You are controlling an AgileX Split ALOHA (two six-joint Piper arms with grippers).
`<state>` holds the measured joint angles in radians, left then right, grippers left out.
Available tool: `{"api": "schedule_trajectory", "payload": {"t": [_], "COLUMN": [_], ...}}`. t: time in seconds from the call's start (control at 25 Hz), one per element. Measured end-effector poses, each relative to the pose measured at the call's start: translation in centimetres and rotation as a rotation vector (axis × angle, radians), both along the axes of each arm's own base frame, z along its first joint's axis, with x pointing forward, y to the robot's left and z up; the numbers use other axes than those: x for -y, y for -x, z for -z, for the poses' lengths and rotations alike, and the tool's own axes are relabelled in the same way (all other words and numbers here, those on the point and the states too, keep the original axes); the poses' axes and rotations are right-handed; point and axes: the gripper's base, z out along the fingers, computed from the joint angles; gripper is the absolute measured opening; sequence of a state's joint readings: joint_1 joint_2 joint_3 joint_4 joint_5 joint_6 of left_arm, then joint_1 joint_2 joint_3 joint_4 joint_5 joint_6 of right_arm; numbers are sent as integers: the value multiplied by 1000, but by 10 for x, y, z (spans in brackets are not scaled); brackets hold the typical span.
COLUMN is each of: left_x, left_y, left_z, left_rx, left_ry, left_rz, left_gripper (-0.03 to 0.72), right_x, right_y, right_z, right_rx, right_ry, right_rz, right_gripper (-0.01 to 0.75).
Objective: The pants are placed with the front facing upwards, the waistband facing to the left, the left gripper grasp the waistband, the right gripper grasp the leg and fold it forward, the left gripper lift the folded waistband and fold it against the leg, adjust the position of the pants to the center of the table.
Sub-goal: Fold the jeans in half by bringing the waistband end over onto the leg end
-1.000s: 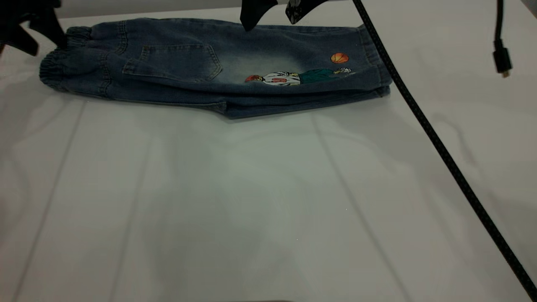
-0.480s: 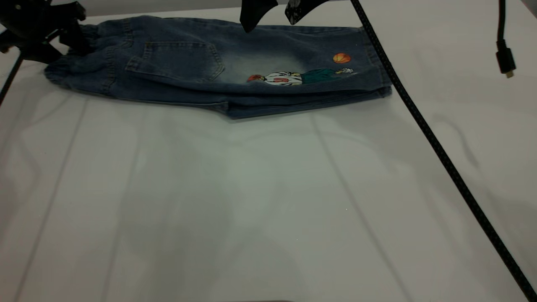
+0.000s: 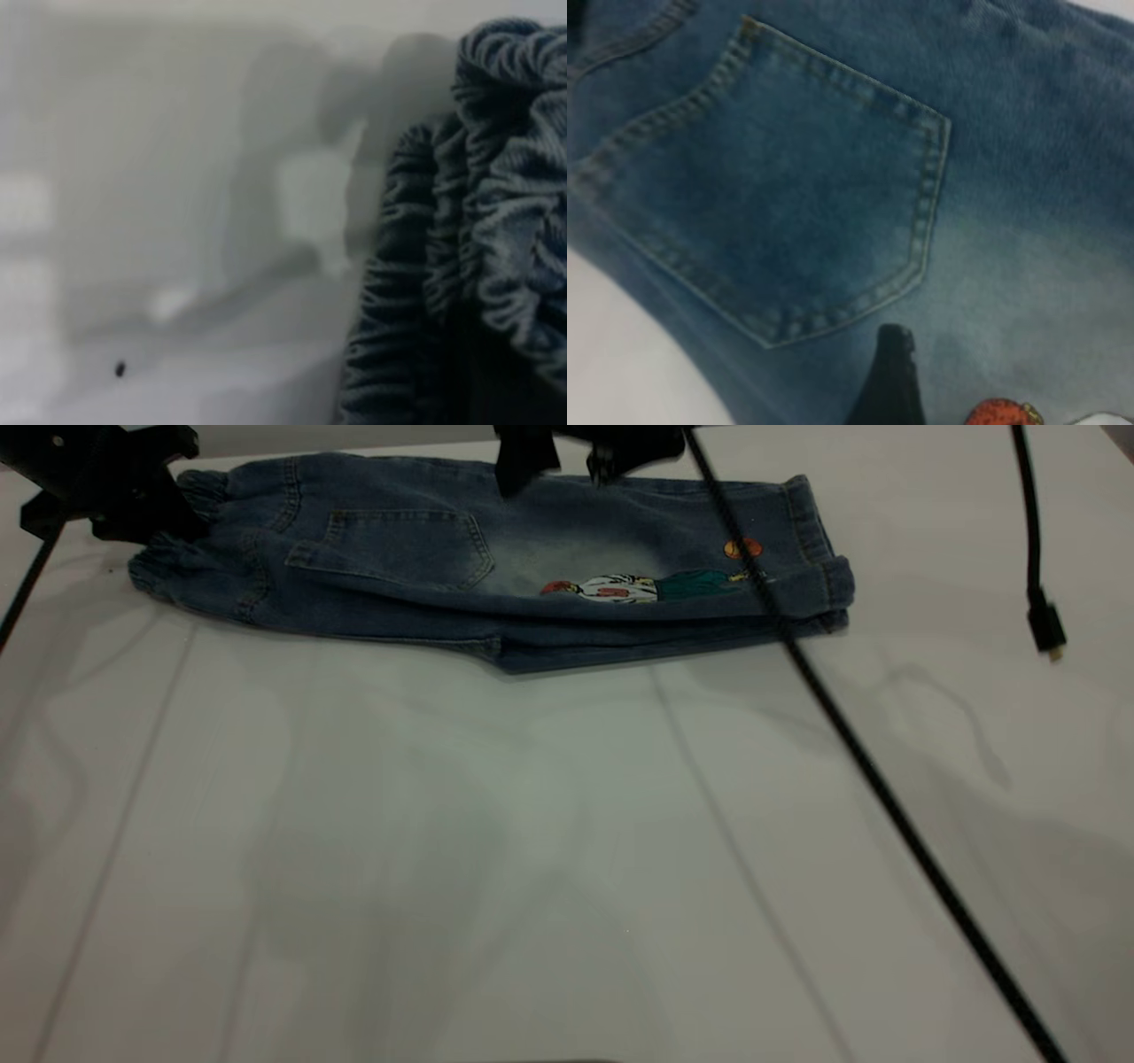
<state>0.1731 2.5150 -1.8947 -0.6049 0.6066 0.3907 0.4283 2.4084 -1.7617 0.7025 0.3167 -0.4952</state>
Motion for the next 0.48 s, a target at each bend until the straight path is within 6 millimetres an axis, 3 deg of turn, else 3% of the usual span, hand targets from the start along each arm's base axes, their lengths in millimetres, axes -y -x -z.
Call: {"api": "schedule_trajectory", "payload": {"t": [0.28,0.48], "left_x": [4,8], "left_y": [-3,-7], "left_z": [-22,-82], "left_rx": [-12,57], "left_ry": [20,16], "left_rz": [90,175], "left_gripper": [29,27], "right_x": [-6,-12], "right_y": [7,11], "right_z": [40,56], "right_rx": [-29,-56], "right_ry": [70,83], "right_rz": [-98,-124], "right_gripper": [561,561]}}
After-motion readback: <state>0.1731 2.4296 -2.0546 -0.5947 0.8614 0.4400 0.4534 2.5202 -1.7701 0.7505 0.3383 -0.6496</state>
